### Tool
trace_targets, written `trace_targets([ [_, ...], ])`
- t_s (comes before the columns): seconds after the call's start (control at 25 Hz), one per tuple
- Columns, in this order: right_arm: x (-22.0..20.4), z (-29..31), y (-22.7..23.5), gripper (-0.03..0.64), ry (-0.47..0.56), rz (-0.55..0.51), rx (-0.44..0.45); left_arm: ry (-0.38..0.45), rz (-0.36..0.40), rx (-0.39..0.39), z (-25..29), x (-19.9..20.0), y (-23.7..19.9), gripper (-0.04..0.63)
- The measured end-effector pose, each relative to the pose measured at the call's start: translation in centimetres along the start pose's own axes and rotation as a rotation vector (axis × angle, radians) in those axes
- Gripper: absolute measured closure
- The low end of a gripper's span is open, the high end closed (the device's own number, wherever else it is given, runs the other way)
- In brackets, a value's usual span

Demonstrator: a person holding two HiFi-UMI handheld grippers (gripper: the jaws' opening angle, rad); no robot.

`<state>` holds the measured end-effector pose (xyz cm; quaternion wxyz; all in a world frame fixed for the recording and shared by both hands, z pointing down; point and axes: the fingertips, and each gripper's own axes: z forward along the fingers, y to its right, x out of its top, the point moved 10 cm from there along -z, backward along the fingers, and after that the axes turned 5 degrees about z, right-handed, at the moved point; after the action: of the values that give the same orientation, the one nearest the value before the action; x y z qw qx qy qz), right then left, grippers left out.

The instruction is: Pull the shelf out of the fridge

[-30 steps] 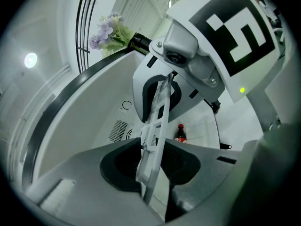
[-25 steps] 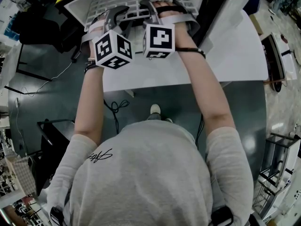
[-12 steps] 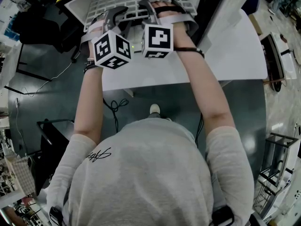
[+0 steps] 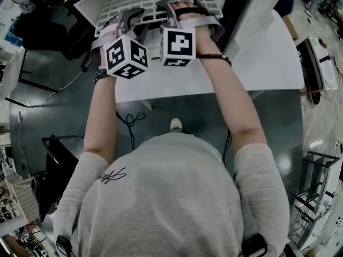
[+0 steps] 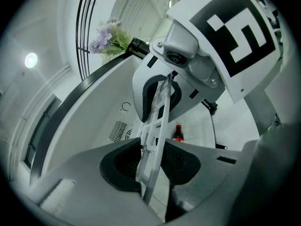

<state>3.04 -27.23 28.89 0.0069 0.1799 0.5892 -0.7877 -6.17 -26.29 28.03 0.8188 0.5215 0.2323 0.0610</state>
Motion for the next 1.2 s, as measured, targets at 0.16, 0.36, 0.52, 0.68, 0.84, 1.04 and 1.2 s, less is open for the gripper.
trace_targets([
  [0.16, -0.2, -0.4, -0.1, 0.557, 0.001, 0.000, -0.003, 0.000, 0.002, 0.004, -0.1, 0.3, 0.3, 0.502],
  [0.36, -0.1, -0.6, -0.2, 0.557, -0.001, 0.002, -0.001, 0.000, 0.003, 0.006, -0.4, 0.3, 0.4, 0.502],
  [0.52, 0.1, -0.8, -0.3, 0.557, 0.000, 0.003, 0.000, -0.001, 0.003, 0.008, -0.7, 0.3, 0.6, 0.502],
  [0.68, 0.1, -1.1, -0.5, 0.557, 0.000, 0.003, -0.001, -0.001, 0.003, 0.009, -0.9, 0.4, 0.8, 0.502],
  [0.84, 0.3, -1.3, -0.5, 0.557, 0.001, 0.005, 0.000, -0.003, 0.002, 0.009, -1.1, 0.4, 0.8, 0.502],
  [1.04, 0.5, -1.5, -0.6, 0.557, 0.003, 0.004, -0.002, -0.005, 0.000, 0.011, -1.5, 0.5, 0.8, 0.502],
  [1.2, 0.5, -1.7, -0.7, 0.557, 0.001, 0.004, -0.001, -0.008, -0.001, 0.011, -1.7, 0.5, 1.0, 0.502],
])
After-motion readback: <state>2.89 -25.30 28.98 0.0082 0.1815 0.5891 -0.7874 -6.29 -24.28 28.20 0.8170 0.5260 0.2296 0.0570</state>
